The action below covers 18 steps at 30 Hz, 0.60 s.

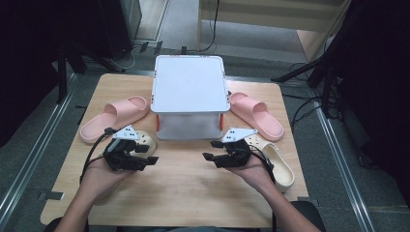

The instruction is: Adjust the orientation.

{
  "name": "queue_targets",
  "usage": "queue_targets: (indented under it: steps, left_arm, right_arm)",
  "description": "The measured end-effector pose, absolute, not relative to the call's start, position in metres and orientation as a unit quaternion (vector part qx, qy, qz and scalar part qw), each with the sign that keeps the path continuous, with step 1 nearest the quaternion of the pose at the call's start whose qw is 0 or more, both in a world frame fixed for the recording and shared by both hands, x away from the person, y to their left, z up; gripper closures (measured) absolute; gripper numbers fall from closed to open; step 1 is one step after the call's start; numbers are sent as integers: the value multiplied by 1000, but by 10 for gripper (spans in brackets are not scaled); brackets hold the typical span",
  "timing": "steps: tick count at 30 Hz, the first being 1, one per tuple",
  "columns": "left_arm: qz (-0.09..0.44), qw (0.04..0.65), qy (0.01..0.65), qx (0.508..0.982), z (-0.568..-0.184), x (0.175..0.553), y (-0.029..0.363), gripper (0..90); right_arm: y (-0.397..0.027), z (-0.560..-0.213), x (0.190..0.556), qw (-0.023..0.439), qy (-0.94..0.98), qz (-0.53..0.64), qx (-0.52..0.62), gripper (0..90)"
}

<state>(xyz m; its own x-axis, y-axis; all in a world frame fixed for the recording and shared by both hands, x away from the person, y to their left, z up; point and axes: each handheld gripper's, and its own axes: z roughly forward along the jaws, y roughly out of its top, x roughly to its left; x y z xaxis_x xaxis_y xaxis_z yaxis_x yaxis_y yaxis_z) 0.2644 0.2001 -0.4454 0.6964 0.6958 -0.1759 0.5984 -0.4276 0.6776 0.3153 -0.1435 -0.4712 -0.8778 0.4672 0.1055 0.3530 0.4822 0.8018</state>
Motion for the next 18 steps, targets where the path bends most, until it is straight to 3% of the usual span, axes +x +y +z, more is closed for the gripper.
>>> queue_targets:
  steps: [18]
  left_arm:
    - [97,354,435,822,-443,233,245,478]
  right_arm:
    - [-142,-468,326,70,849,461,249,474]
